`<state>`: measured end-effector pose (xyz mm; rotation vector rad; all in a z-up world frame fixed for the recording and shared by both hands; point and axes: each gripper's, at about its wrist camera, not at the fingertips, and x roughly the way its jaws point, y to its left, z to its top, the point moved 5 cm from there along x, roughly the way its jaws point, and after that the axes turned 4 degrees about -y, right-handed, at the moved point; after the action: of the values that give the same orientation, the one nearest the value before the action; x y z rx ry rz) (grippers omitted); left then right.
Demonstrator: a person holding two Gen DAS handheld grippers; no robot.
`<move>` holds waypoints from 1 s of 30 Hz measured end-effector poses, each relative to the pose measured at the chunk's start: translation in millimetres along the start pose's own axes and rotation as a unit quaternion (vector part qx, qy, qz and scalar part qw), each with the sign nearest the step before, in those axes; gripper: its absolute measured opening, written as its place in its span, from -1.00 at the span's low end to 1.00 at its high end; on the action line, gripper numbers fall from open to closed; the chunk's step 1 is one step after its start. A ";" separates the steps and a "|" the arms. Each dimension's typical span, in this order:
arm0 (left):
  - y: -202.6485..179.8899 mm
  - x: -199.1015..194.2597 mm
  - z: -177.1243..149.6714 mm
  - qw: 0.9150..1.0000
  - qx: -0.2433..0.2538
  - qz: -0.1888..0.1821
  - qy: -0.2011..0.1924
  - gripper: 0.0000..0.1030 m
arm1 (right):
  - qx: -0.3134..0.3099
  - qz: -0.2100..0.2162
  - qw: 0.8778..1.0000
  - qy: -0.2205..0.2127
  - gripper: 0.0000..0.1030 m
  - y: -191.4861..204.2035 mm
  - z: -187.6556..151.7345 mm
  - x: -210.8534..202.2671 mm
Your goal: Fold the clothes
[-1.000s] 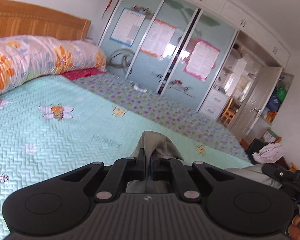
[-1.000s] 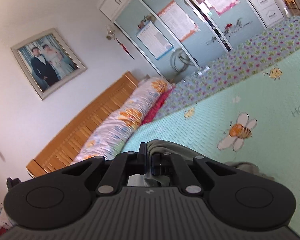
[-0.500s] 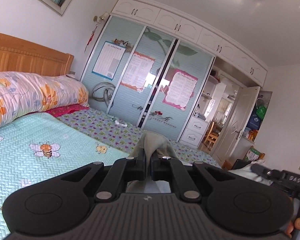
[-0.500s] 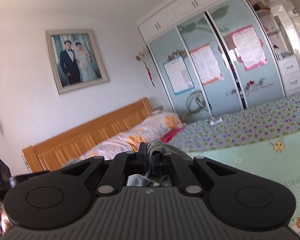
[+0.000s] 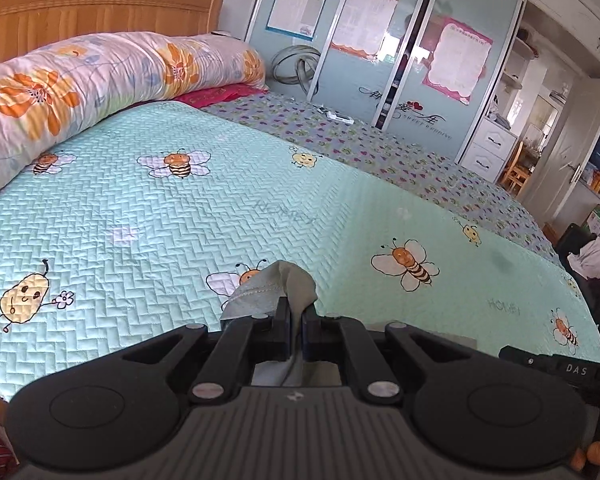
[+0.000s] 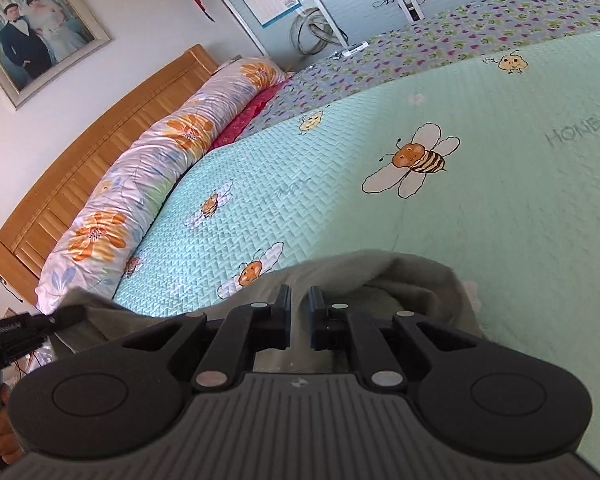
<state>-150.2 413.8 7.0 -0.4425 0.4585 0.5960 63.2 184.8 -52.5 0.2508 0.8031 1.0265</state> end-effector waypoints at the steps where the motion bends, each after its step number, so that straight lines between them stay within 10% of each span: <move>1: -0.8 0.2 -1.2 1.000 0.004 0.001 -0.002 -0.92 | -0.008 -0.007 1.000 -0.008 -0.80 1.1 2.2 -4.0; 4: -1.6 2.0 -4.0 1.000 0.014 0.015 -0.009 -0.92 | -0.039 -0.031 0.998 -0.023 -0.65 -0.4 3.5 -17.8; 9: 4.2 3.7 -7.0 0.999 0.007 0.038 -0.011 -0.92 | -0.072 -0.065 0.995 0.009 0.17 -15.7 -30.2 -13.6; 16: 7.3 4.0 -6.7 0.999 0.008 0.050 -0.007 -0.92 | -0.044 -0.056 0.996 0.048 0.20 -27.3 -96.8 28.1; 20: 3.1 8.2 -10.5 0.999 0.018 0.043 0.002 -0.92 | -0.082 -0.062 0.994 0.036 -0.92 -28.6 -106.8 32.1; 30: -13.0 22.6 -25.9 0.998 0.052 0.004 0.025 -0.89 | -0.135 -0.099 0.963 -0.212 -0.93 6.6 15.5 -110.9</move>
<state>-132.8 400.4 -22.5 -0.3568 0.5372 0.5669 39.9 98.1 14.6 0.1447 0.2878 0.8417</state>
